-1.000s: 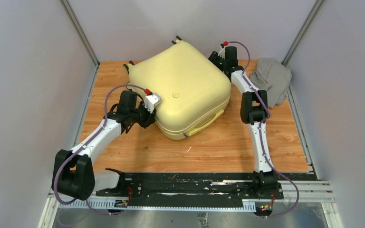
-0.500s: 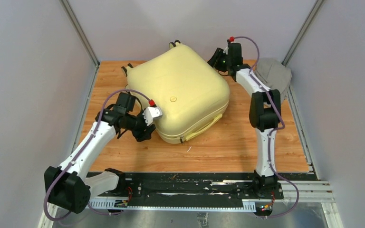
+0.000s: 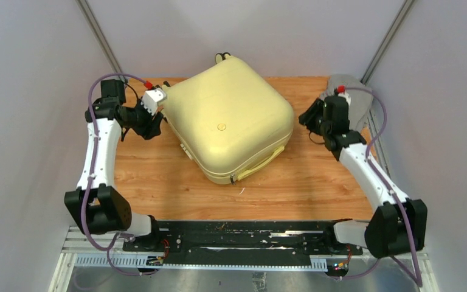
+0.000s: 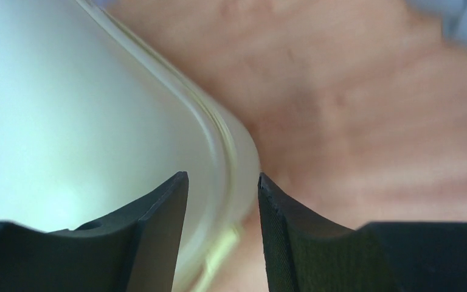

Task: Pack the luggage
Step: Zip the luggage at the center of the board.

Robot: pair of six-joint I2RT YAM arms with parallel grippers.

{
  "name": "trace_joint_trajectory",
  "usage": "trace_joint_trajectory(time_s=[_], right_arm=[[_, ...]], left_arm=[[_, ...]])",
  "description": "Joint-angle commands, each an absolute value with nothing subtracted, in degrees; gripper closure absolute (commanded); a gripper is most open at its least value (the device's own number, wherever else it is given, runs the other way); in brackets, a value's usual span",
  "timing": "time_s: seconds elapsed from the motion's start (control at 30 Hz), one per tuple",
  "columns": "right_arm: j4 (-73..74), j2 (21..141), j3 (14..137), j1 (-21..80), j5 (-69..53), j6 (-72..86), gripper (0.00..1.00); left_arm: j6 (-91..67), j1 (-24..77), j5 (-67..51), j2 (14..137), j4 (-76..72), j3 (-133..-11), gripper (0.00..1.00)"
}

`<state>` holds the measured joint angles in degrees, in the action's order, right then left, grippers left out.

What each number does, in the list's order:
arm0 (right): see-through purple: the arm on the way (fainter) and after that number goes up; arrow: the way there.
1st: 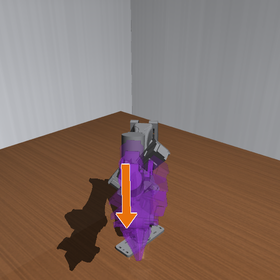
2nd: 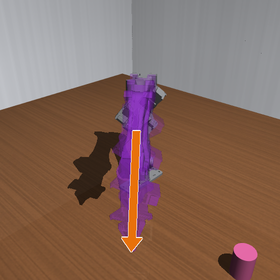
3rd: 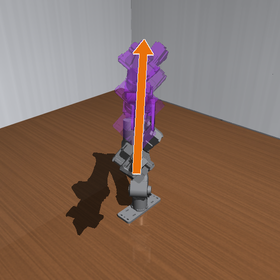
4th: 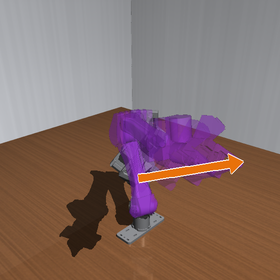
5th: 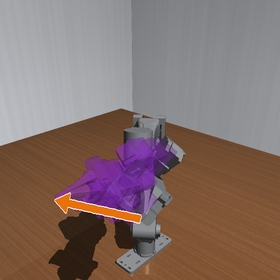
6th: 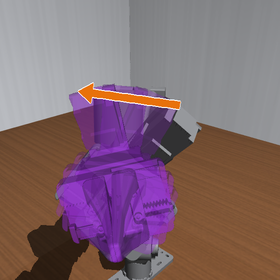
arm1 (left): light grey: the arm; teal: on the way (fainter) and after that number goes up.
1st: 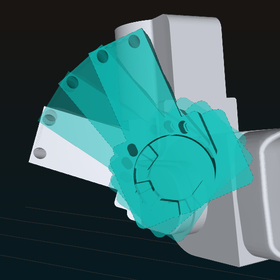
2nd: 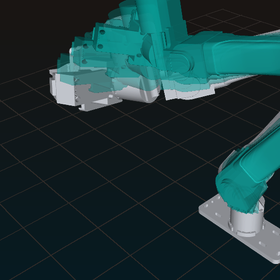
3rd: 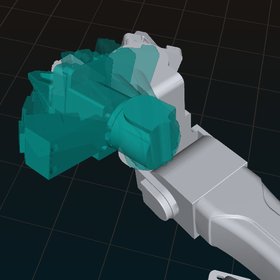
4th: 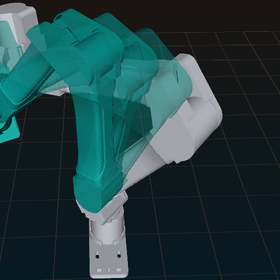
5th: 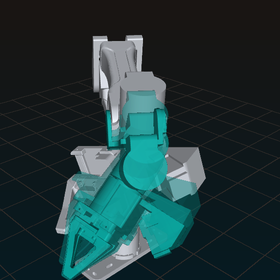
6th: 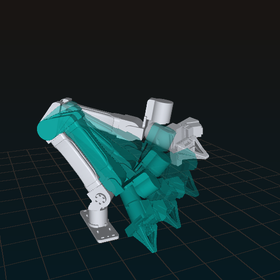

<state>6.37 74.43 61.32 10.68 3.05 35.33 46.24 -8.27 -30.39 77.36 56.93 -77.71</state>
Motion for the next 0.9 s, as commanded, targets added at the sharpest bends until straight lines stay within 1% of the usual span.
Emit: trace_joint_trajectory(time_s=[0.0,0.07,0.2,0.27,0.4,0.57,0.87], right_arm=[[13.92,64.30,47.81,13.04,0.01,43.29,0.52],[15.33,61.20,44.20,15.09,-2.44,46.57,0.53],[15.05,59.17,41.33,23.17,-0.17,51.91,0.54],[14.67,61.22,42.19,27.26,3.41,53.51,0.54],[14.25,66.57,43.92,32.17,5.88,56.58,0.54],[12.66,71.94,44.48,34.83,7.66,60.18,0.52],[11.91,78.42,47.47,36.67,12.85,62.67,0.51]], left_arm=[[43.76,-11.57,-32.82,83.89,56.78,-84.46,0.45],[42.33,-12.01,-31.22,85.93,54.12,-85.78,0.45],[39.27,-12.13,-27.96,87.60,48.39,-85.47,0.44],[38.35,-12.13,-27.08,88.17,47.45,-85.43,0.44],[38.16,-12.15,-26.87,87.23,47.04,-83.81,0.44],[39.25,-12.16,-25.56,84.29,44.64,-80.45,0.44],[39.65,-12.21,-26.12,83.13,44.41,-79.66,0.43]])
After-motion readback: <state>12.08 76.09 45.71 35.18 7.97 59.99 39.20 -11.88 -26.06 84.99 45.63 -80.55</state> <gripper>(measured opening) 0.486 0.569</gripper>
